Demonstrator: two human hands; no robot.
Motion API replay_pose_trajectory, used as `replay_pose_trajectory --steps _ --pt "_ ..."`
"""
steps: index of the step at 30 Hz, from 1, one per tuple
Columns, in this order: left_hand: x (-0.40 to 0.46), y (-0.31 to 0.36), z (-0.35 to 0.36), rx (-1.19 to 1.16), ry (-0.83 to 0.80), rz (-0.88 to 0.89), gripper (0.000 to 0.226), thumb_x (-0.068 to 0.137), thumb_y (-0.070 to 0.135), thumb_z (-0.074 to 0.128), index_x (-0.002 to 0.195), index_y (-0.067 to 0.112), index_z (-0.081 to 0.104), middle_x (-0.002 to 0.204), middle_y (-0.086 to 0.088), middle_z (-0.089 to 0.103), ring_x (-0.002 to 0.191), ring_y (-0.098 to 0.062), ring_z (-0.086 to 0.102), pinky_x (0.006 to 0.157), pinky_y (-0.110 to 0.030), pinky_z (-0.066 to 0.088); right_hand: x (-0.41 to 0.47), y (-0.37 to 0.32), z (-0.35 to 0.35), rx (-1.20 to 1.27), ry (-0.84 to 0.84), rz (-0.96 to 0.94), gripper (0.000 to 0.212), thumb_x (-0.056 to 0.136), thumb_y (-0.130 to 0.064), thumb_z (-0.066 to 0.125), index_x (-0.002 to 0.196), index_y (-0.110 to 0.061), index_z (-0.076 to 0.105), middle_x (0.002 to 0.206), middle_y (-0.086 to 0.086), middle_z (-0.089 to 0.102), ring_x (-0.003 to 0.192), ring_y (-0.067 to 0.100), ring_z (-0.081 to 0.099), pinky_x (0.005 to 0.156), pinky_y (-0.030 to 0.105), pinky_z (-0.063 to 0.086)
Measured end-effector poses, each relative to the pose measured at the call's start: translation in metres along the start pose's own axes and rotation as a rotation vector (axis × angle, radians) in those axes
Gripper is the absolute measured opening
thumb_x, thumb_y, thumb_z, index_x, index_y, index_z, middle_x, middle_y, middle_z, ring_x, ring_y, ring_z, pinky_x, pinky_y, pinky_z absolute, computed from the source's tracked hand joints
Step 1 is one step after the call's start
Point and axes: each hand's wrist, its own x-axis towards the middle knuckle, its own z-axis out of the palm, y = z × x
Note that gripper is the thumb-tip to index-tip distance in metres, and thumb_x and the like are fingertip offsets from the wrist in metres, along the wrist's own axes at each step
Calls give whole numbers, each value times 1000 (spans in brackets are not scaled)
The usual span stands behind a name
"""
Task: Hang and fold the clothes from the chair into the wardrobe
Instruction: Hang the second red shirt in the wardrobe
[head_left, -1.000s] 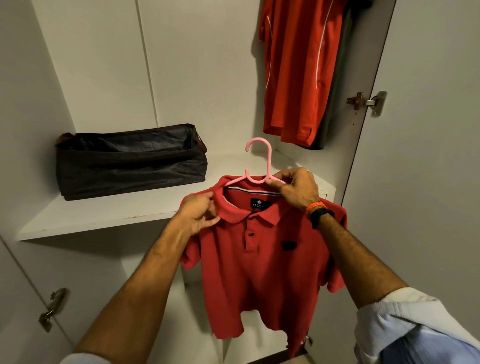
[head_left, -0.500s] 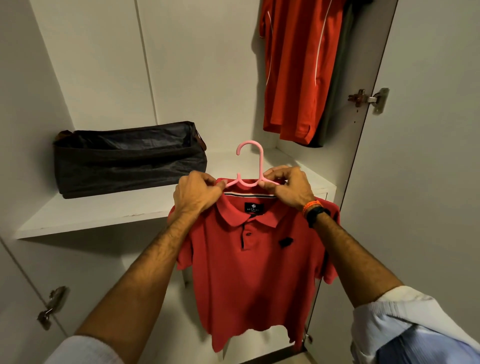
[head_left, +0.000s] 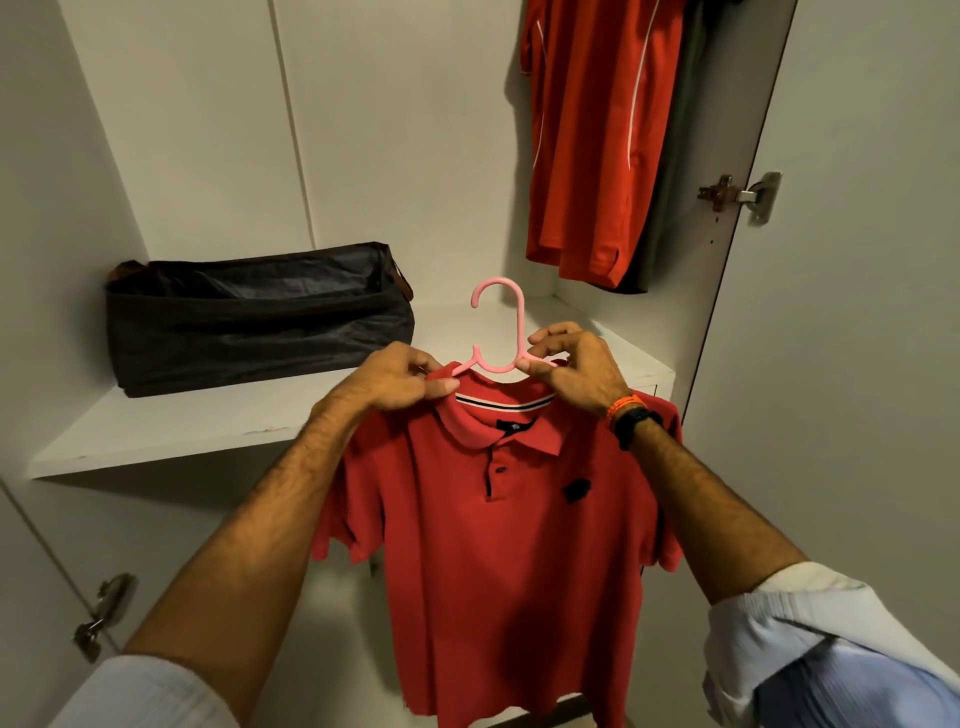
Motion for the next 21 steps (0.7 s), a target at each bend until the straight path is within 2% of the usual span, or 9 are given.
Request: replay_pose_trajectory --steps 3,4,5,7,9,11,14,18,21 --pt "-2 -3 -2 9 83 4 45 90 49 64 54 23 56 57 5 51 61 -13 48 59 -27 38 1 -1 0 11 -14 -19 13 78 -32 82 83 -21 79 103 -16 61 99 11 63 83 33 53" --pt "-2 -3 -1 16 121 8 47 90 50 63 53 22 53 56 5 49 59 -13 47 57 -27 35 2 -1 0 20 -15 -22 14 78 -32 82 83 -20 79 102 -17 62 98 11 64 86 36 54" --pt "-1 -3 -1 11 151 24 42 90 50 63 58 22 59 60 5 54 62 -13 52 59 -26 37 3 -1 0 28 -14 -23 15 78 -32 82 83 -19 79 100 -17 63 97 11 64 88 40 54" --pt "0 1 -1 -25 190 108 28 88 46 67 88 20 74 83 6 70 83 -12 65 75 -24 44 4 0 2 49 -13 -16 16 77 -33 83 83 -18 80 98 -17 65 96 12 65 89 44 55" --pt "1 10 -1 -56 176 199 32 84 41 74 106 18 74 98 6 73 95 -9 67 86 -23 47 7 1 4 58 -12 -18 16 76 -32 84 82 -18 80 97 -16 66 96 11 65 89 45 54" --pt "2 19 2 16 140 239 35 77 40 81 103 18 74 93 7 71 87 -10 66 79 -22 48 8 -1 6 65 -21 -26 15 76 -31 83 82 -18 80 97 -14 67 95 10 65 89 43 55" --pt "6 25 12 189 165 227 33 78 46 78 80 14 71 64 3 60 63 -19 54 58 -30 39 6 -7 7 67 -44 -61 14 78 -29 82 83 -16 81 94 -13 68 92 6 65 85 36 55" --pt "10 23 23 105 237 154 27 81 42 76 68 19 67 56 4 52 63 -25 51 59 -32 36 2 -6 2 73 -80 -87 20 78 -34 82 92 -19 80 92 -11 73 83 8 68 80 32 56" --pt "9 23 22 20 238 140 14 85 34 74 79 21 75 66 3 63 71 -22 60 64 -30 39 2 6 -10 118 -64 -16 27 79 -43 78 100 -25 76 94 -8 76 89 12 71 90 37 56"
